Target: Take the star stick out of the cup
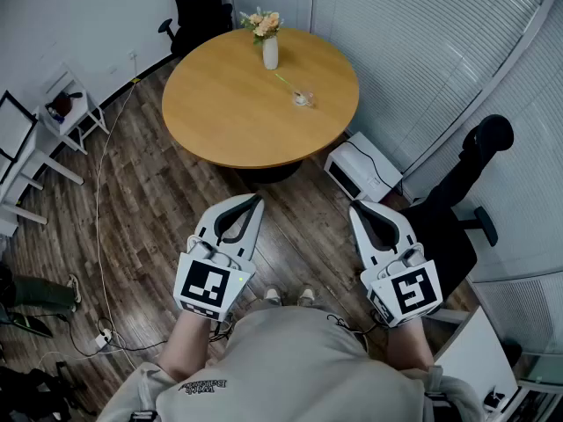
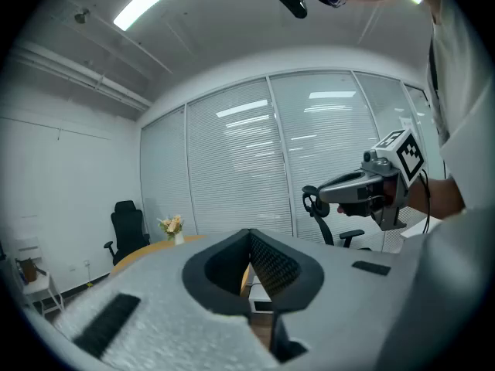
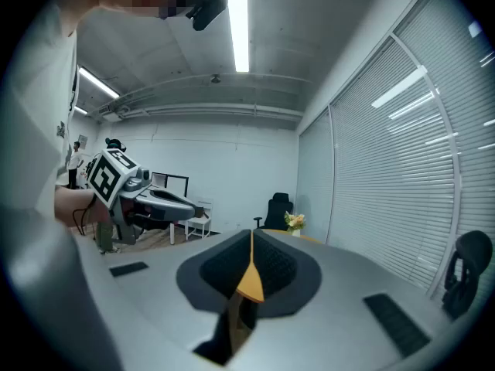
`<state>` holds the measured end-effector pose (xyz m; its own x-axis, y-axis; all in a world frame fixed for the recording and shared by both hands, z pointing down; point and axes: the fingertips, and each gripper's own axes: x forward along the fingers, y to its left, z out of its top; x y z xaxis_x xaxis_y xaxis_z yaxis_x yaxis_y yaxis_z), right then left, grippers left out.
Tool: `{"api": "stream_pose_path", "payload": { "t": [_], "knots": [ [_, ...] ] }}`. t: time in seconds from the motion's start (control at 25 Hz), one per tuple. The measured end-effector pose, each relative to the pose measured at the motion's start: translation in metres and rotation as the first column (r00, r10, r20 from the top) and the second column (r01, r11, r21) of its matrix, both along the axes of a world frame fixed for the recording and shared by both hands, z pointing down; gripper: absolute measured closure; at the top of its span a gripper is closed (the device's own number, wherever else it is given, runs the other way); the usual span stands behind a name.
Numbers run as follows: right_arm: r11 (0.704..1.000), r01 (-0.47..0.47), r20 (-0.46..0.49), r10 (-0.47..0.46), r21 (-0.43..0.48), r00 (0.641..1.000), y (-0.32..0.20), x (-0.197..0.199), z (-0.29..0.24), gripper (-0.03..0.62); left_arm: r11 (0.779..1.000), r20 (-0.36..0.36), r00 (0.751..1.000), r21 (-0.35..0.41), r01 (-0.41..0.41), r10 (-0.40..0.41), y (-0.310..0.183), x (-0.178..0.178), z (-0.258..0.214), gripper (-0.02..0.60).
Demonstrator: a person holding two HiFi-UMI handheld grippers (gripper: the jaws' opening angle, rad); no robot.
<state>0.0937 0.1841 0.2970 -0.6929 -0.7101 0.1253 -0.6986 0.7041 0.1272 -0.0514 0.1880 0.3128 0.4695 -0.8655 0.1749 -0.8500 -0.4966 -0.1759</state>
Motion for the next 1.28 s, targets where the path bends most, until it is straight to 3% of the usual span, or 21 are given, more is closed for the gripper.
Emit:
{"api": "stream_pose_path", "payload": {
  "t": [0.48, 0.64, 1.08, 1.28],
  "knots": [
    [1.000, -0.005, 0.038, 0.005, 0.000, 0.999, -0.005, 0.010, -0.002, 0.560, 1.000, 0.017, 1.000, -0.025, -0.016, 0.017, -0.004, 0.015, 0.005, 0.560],
    [1.000, 0.002, 0.038, -0.002, -0.006, 0.999, -0.004, 0.018, 0.003, 0.559, 0.999, -0.012, 1.000, -0.028, -0.021, 0.021, -0.002, 0.024, 0.004, 0.560],
    [0.999, 0.028, 0.052, -0.027, -0.018, 0.998, -0.016, 0.039, 0.013, 0.559, 1.000, 0.040, 0.999, -0.021, 0.001, 0.000, -0.010, 0.046, 0.007, 0.560],
    [0.998, 0.058, 0.097, -0.055, -0.025, 0.994, -0.019, 0.051, 0.009, 0.559, 0.999, 0.007, 1.000, -0.029, 0.019, -0.019, -0.016, 0.055, 0.007, 0.560]
  ]
}}
